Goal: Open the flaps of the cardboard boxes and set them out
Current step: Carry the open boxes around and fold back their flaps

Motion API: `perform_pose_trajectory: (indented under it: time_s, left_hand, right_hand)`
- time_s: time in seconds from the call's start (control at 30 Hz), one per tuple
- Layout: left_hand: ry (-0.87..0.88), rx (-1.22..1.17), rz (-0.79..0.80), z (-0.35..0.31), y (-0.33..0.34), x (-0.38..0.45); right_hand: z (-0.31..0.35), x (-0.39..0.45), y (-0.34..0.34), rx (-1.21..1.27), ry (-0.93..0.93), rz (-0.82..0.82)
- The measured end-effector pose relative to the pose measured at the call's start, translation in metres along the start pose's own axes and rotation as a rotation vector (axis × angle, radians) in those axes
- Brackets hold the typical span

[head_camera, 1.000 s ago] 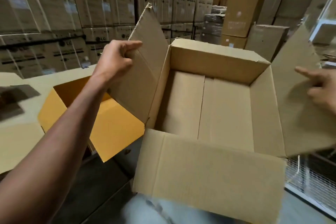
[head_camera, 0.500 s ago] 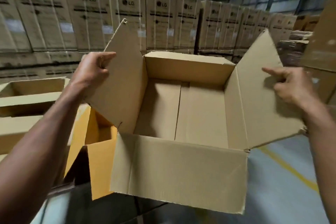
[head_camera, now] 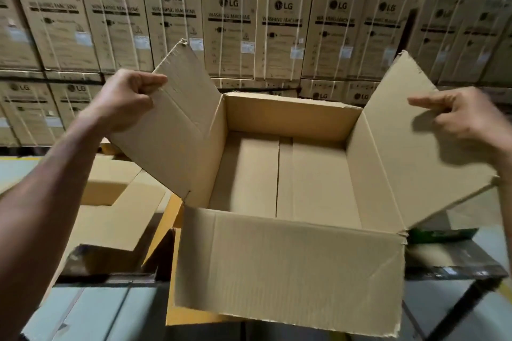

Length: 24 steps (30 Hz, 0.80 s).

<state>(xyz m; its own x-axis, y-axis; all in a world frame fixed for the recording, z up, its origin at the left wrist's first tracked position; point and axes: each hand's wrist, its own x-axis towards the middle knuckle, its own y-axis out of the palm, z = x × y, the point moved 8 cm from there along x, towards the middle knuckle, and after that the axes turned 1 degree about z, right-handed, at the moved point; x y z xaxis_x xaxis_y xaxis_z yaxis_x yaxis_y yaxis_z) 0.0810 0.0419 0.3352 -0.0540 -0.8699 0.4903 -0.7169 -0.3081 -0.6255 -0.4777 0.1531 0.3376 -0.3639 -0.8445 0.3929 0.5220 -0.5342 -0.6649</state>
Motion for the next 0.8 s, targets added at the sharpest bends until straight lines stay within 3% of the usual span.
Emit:
perform_pose_trajectory:
  time_s: [0.2,0.37,0.6,0.8]
  left_hand:
    - [-0.070,-0.028,0.026,0.024,0.003,0.067]
    - [-0.102,-0.031,0.068,0.066,0.031,0.093]
    - [-0.216,-0.056,0.157,0.114,0.094,0.084]
    - [-0.217,-0.027,0.118,0.107,0.108,0.071]
  right_hand:
    - [0.002,0.079,0.006,0.034,0.016,0.045]
    - [-0.001,0.109,0.059,0.009,0.010,0.098]
    - [-0.040,0.126,0.130,-0.047,0.025,0.226]
    - [-0.064,0.127,0.157,-0.085,-0.002,0.286]
